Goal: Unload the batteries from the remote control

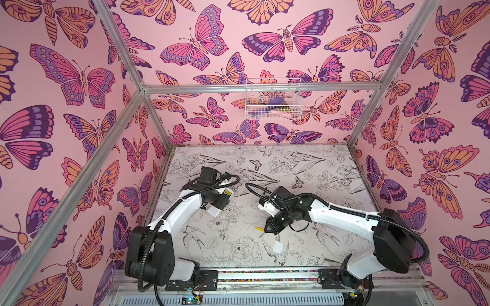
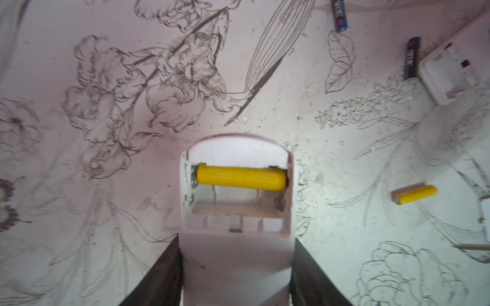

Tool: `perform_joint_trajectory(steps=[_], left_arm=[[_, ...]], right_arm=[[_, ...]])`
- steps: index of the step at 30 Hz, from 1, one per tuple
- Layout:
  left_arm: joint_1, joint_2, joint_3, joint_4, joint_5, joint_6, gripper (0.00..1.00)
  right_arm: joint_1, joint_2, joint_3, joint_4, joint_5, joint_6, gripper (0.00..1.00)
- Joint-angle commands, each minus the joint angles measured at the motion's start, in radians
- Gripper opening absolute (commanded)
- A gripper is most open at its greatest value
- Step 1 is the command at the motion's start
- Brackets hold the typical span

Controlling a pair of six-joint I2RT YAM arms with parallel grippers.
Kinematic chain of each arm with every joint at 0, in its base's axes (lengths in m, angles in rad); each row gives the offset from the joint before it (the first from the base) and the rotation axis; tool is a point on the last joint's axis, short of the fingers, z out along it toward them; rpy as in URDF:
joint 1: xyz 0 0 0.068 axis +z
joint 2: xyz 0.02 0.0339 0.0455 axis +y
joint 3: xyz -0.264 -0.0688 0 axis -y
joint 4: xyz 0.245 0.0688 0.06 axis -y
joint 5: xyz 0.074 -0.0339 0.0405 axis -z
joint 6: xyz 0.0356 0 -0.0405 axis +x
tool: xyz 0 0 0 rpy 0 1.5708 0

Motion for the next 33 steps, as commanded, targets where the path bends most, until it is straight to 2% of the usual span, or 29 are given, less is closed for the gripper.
perform_joint_trajectory(steps=[1,8,14,21,23,26,33], left_arm=[[0.003,0.008,-0.032,-0.019,0.055,-0.118,0.0],[-0.014,0.064,-0.026,-0.01,0.011,-0.23,0.0],[-0.065,0.078,-0.048,0.013,0.034,-0.257,0.0],[-0.067,0.108,-0.041,0.035,0.059,-0.376,0.03],[-0.068,0.127,-0.048,0.047,0.076,-0.41,0.09],[-0.077,0.14,-0.061,0.064,0.092,-0.46,0.11],[-0.116,0.173,-0.068,0.087,0.05,-0.507,0.25]], right_arm=[[-0.002,0.044,-0.004,0.04,0.046,0.018,0.0],[-0.002,0.065,0.003,0.044,0.107,0.038,0.0],[-0.004,0.051,0.021,0.029,0.12,0.033,0.0],[-0.021,-0.033,0.037,0.018,0.169,0.062,0.0],[-0.025,-0.057,0.044,0.013,0.178,0.068,0.0],[-0.025,-0.093,0.035,0.034,0.185,0.107,0.0],[-0.02,-0.148,-0.076,0.198,0.273,0.244,0.0]])
